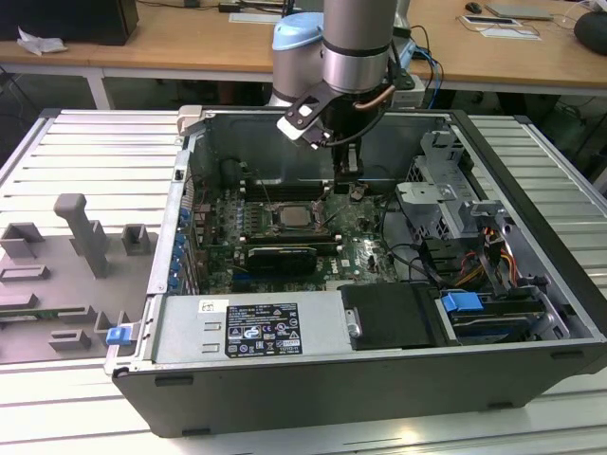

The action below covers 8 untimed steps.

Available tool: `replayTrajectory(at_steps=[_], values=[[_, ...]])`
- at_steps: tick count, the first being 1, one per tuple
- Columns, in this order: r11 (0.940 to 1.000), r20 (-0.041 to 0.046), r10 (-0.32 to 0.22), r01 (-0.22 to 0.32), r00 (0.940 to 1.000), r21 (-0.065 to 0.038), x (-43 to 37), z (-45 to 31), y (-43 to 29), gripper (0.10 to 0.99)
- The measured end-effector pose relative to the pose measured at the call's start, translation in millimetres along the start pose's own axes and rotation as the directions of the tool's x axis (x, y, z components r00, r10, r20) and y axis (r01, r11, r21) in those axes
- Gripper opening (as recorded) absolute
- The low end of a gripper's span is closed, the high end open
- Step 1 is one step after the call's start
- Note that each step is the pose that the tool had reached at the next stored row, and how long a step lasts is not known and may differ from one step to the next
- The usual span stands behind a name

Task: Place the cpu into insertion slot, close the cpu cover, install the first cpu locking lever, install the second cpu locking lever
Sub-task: 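Close the cpu cover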

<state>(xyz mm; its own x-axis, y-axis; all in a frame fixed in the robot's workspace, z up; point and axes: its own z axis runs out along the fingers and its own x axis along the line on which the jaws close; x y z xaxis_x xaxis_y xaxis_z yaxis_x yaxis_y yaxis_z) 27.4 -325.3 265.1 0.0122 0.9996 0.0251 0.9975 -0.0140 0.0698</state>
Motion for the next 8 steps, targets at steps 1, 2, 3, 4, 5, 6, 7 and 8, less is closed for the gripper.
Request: replayTrajectory(at_steps=[1, 2, 3, 4, 5, 6, 7, 8], values=[[1.0000, 0.0001, 0.000, 0.000, 1.0000, 0.001, 1.4, 0.4, 4.7, 0.106], [1.0000, 0.0001, 0.000, 0.000, 1.0000, 0.002, 2.5, 0.6, 7.9, 0.106], [1.0000, 0.0000, 0.000, 0.000, 1.0000, 0.003, 3.2, 0.8, 10.0, 0.106], [1.0000, 0.0001, 0.000, 0.000, 1.0000, 0.003, 3.8, 0.9, 11.7, 0.106], [1.0000, 0.0001, 0.000, 0.000, 1.0000, 0.003, 4.3, 1.0, 13.1, 0.106], [1.0000, -0.0001, -0.002, 0.002, 1.0000, 0.004, 4.8, 1.2, 14.5, 0.106], [1.0000, -0.0006, -0.005, 0.005, 1.0000, 0.004, 5.2, 1.5, 15.6, 0.106], [1.0000, -0.0008, -0.008, 0.008, 1.0000, 0.004, 5.4, 1.9, 16.4, 0.106]])
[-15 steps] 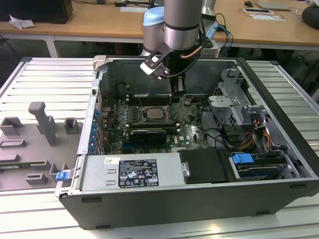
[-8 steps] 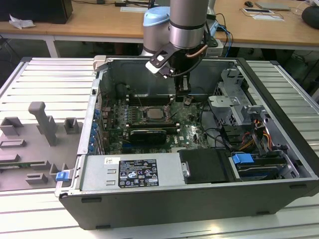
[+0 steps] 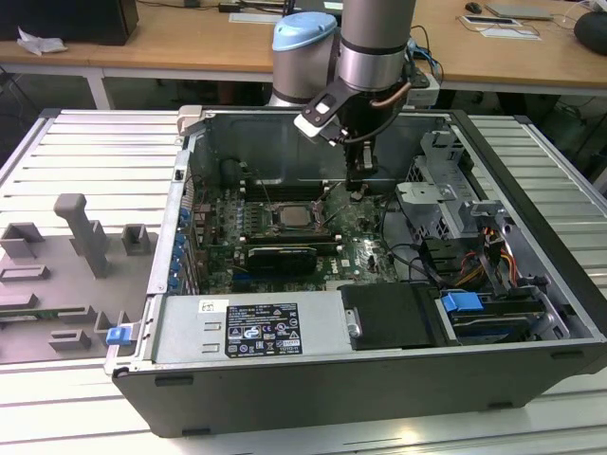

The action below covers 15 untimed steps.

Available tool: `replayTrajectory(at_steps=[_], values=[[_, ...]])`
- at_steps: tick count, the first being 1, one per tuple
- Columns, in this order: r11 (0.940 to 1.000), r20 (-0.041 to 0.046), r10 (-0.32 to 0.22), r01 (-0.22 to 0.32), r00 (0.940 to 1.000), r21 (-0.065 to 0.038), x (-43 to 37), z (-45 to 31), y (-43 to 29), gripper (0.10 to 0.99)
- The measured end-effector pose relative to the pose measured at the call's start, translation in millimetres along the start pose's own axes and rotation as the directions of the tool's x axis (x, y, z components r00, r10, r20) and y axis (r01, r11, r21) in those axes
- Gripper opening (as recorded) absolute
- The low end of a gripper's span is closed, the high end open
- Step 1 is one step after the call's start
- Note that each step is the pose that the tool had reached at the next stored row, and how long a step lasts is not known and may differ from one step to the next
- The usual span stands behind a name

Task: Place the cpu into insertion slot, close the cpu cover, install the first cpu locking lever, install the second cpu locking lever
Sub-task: 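Close the cpu cover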

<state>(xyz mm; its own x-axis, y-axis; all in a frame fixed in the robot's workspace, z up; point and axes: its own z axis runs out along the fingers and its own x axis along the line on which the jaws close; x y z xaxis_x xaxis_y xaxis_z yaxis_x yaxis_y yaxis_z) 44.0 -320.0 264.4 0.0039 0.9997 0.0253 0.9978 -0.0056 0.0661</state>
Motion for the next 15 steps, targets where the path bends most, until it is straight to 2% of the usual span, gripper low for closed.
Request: replayTrajectory(at_steps=[3, 7, 10, 15], values=[[0.9999, -0.0009, -0.015, 0.015, 0.9999, 0.003, 0.9, 4.2, 4.5, 0.106], [0.9998, -0.0011, -0.019, 0.019, 0.9998, 0.009, 0.8, 10.2, 4.1, 0.106], [0.9998, -0.0011, -0.019, 0.019, 0.9998, 0.010, 0.8, 10.4, 0.6, 0.106], [0.9998, -0.0011, -0.020, 0.020, 0.9998, 0.010, 0.7, 10.0, -9.4, 0.106]])
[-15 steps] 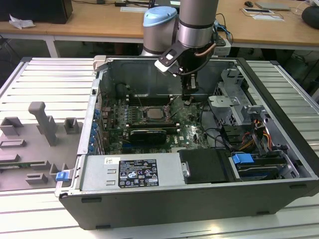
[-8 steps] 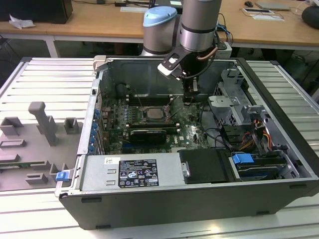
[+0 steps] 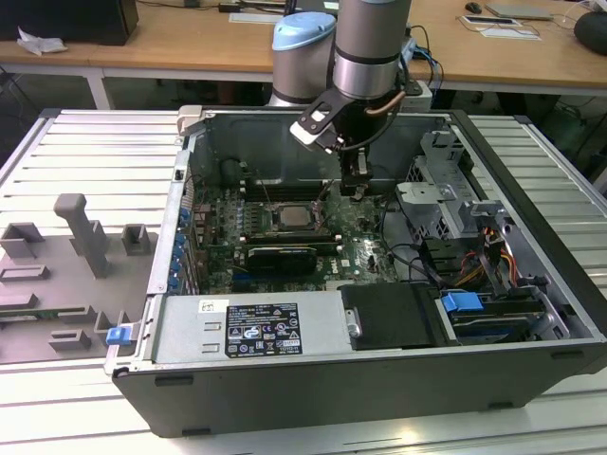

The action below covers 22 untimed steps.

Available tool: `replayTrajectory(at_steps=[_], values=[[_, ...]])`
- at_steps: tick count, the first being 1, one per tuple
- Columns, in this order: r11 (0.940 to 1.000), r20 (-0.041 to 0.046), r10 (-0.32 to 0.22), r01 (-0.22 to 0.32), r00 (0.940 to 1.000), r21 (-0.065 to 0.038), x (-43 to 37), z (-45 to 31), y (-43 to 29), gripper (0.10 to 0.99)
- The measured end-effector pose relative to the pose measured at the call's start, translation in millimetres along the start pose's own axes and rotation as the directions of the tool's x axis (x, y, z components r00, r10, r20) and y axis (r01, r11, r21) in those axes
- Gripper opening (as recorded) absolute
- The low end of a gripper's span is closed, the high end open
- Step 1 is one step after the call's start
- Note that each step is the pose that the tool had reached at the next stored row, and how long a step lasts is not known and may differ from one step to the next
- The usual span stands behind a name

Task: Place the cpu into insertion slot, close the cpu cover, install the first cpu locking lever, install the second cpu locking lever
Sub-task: 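Close the cpu cover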

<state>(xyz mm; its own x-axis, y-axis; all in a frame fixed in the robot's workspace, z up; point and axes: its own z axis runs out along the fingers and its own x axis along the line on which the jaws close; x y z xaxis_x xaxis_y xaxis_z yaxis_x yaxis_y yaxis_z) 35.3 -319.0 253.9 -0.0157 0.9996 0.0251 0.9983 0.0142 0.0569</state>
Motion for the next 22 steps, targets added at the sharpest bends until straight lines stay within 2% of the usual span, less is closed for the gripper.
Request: replayTrajectory(at_steps=[7, 22], values=[[1.0000, -0.0001, 0.000, 0.000, 1.0000, 0.000, 0.1, -0.2, -6.1, 0.106], [1.0000, 0.0000, 0.000, 0.000, 1.0000, 0.000, 0.4, -0.5, -26.7, 0.106]])
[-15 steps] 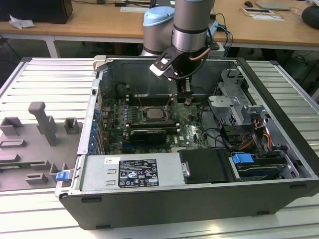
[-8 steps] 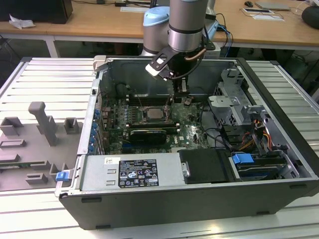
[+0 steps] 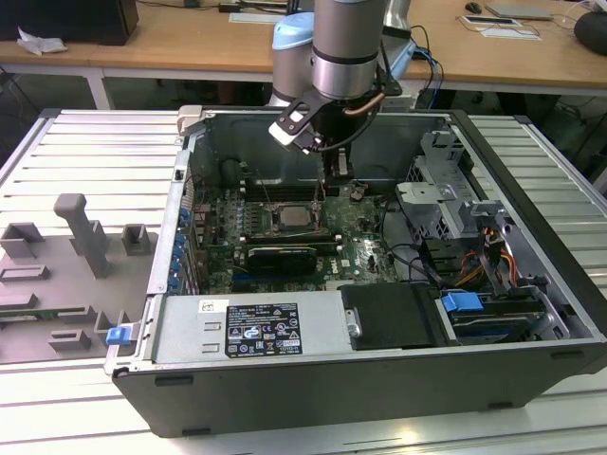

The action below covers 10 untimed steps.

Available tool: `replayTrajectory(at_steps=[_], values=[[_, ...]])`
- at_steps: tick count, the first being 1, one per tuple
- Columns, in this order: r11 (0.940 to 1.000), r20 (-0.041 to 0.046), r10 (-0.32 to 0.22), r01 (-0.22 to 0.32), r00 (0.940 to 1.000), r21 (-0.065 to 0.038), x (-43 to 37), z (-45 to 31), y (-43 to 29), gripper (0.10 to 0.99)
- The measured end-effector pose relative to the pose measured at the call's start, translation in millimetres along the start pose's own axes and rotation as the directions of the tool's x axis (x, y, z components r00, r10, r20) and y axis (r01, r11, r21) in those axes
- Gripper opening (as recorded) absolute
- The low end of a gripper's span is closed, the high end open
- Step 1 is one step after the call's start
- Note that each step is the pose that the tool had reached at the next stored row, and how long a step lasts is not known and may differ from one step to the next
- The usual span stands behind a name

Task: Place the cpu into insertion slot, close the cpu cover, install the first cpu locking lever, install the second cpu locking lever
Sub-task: 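Close the cpu cover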

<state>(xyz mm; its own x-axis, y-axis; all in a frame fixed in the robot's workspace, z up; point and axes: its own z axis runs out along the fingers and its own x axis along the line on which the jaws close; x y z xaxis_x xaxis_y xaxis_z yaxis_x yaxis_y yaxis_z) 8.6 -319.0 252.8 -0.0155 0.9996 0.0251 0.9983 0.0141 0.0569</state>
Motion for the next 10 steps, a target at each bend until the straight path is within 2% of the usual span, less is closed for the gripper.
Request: replayTrajectory(at_steps=[10], values=[[1.0000, -0.0005, 0.000, 0.000, 1.0000, 0.000, 0.3, 0.8, -16.4, 0.106]])
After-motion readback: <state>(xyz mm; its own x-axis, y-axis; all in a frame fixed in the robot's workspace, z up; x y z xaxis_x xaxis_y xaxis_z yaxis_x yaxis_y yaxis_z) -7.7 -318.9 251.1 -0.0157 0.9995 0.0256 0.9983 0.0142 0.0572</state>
